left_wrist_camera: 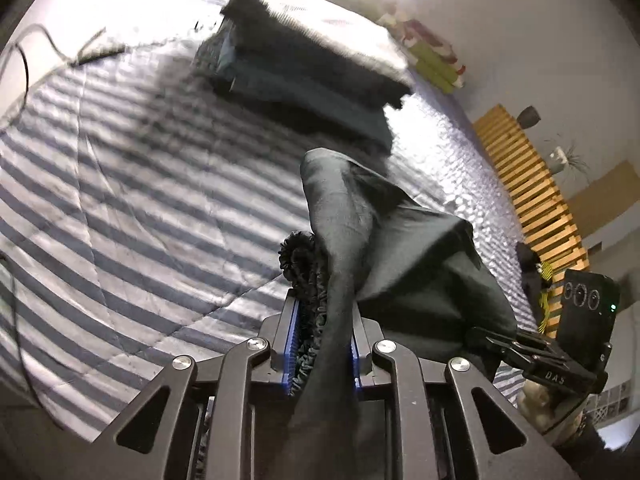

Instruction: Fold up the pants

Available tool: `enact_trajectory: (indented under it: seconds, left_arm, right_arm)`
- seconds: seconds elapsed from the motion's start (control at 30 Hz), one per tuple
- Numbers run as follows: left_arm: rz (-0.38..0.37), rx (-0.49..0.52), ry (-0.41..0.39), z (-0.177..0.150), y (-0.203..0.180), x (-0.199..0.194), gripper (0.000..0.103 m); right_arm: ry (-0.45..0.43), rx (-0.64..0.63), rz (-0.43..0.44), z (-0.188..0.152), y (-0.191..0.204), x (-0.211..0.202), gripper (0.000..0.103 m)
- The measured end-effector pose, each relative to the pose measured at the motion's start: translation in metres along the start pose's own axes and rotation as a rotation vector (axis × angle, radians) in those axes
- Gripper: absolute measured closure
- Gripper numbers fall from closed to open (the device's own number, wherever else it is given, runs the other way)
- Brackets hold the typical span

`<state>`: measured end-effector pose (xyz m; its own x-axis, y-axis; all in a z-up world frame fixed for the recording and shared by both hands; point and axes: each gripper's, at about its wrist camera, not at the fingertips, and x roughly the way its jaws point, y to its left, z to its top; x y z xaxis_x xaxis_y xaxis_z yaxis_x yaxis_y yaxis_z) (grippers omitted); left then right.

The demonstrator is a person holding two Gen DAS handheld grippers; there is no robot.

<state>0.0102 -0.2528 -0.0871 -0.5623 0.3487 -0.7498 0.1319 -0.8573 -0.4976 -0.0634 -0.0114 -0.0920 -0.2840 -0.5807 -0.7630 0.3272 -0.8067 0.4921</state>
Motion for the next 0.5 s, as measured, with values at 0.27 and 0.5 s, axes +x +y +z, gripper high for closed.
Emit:
enact_trajectory:
  seconds: [0.27,0.5]
  left_arm:
    - [-0.018,0.077,-0.13,0.033,-0.037,-0.064,0.084]
    - [-0.019,0.156,-0.276,0.093,-0.082,-0.116,0.084]
  right_arm:
    - [-0.145,-0.142,-0.04,0.024,0.043,-0.064,0.096]
    - [-0.286,-0.238,-0.081,0.08,0.076,-0.119,0.096]
